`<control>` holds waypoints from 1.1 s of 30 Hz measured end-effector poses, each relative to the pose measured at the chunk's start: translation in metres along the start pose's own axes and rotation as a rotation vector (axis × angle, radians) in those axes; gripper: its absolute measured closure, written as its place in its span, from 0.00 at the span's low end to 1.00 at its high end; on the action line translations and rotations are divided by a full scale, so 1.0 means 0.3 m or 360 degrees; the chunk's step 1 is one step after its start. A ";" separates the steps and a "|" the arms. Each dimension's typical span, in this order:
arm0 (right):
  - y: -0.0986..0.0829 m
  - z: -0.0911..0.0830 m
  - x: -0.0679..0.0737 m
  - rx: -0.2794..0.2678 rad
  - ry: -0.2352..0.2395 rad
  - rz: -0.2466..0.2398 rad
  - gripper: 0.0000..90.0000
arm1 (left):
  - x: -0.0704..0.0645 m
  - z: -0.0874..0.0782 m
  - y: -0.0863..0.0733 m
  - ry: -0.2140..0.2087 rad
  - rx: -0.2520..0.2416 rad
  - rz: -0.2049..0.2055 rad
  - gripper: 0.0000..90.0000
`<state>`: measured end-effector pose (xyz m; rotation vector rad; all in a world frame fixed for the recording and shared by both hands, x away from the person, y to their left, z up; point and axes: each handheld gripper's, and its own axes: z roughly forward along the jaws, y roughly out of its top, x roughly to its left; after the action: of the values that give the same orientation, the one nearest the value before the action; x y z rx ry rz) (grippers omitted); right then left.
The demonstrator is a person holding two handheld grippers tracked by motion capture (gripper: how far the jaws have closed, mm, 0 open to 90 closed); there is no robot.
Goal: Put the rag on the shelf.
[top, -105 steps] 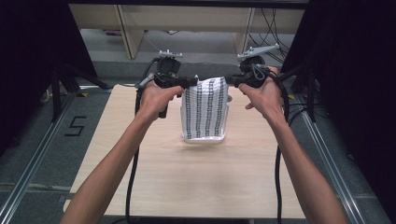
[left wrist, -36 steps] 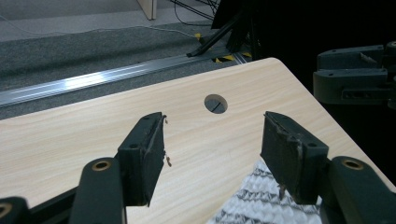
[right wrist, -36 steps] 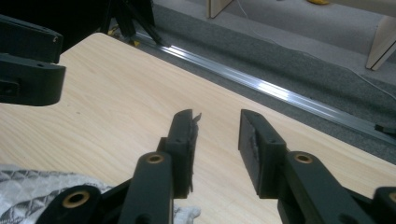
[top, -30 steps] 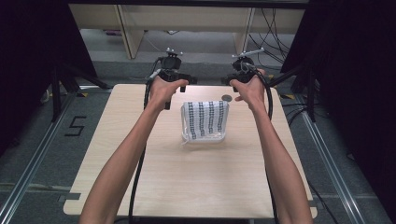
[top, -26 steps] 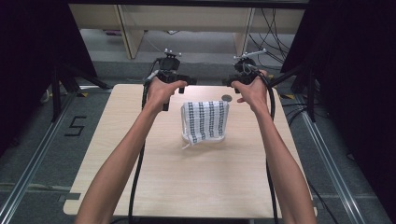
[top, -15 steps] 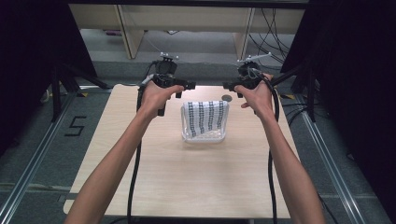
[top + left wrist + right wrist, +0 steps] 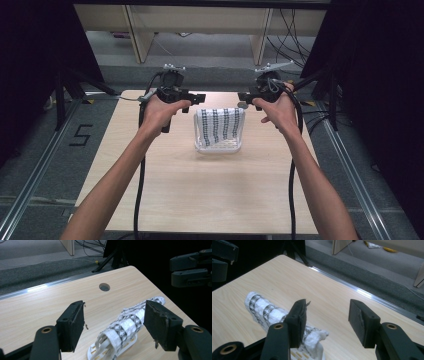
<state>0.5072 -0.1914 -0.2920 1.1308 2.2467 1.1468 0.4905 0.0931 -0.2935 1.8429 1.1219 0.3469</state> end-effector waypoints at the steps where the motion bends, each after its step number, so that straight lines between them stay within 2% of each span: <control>1: -0.001 -0.004 -0.001 0.0003 -0.0006 -0.0006 0.55 | 0.001 -0.003 -0.007 -0.0005 0.0001 0.0005 0.36; 4: -0.013 -0.018 0.009 -0.0030 0.0018 0.0008 0.55 | -0.003 -0.015 -0.028 -0.0006 -0.0002 0.0015 0.36; 5: -0.014 -0.025 0.009 -0.0028 0.0032 -0.0017 0.54 | -0.004 -0.017 -0.033 -0.0017 0.0000 0.0021 0.36; 8: -0.025 -0.035 0.026 -0.0043 0.0035 -0.0017 0.54 | -0.012 -0.024 -0.047 -0.0024 -0.0001 0.0033 0.36; 15: -0.043 -0.058 0.069 -0.0032 0.0066 -0.0053 0.53 | -0.022 -0.048 -0.075 -0.0035 -0.0013 0.0056 0.36; 16: -0.043 -0.058 0.069 -0.0032 0.0066 -0.0053 0.53 | -0.022 -0.048 -0.075 -0.0035 -0.0013 0.0056 0.36; 17: -0.053 -0.057 0.073 -0.0046 0.0065 -0.0084 0.52 | -0.018 -0.057 -0.083 -0.0038 -0.0019 0.0050 0.36; 20: -0.061 -0.054 0.077 -0.0045 0.0069 -0.0071 0.52 | -0.017 -0.064 -0.093 -0.0040 -0.0030 0.0046 0.36; 21: -0.065 -0.057 0.079 -0.0018 0.0076 -0.0050 0.52 | -0.018 -0.069 -0.102 -0.0056 -0.0050 0.0023 0.36; 22: -0.074 -0.054 0.075 -0.0033 0.0070 -0.0079 0.51 | -0.016 -0.072 -0.106 -0.0056 -0.0053 0.0025 0.36; 26: -0.095 -0.056 0.080 -0.0026 0.0090 -0.0070 0.51 | -0.009 -0.084 -0.125 -0.0068 -0.0047 0.0034 0.36; 27: -0.105 -0.061 0.083 -0.0020 0.0091 -0.0073 0.51 | -0.010 -0.088 -0.137 -0.0085 -0.0071 0.0017 0.36; 32: -0.127 -0.070 0.089 -0.0027 0.0099 -0.0055 0.50 | -0.013 -0.094 -0.161 -0.0071 -0.0059 0.0034 0.35; 33: -0.133 -0.069 0.086 -0.0038 0.0105 -0.0073 0.50 | -0.012 -0.097 -0.169 -0.0078 -0.0046 0.0046 0.35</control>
<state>0.4591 -0.1951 -0.3108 1.0409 2.2894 1.2058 0.4423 0.1147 -0.3187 1.8345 1.0527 0.3315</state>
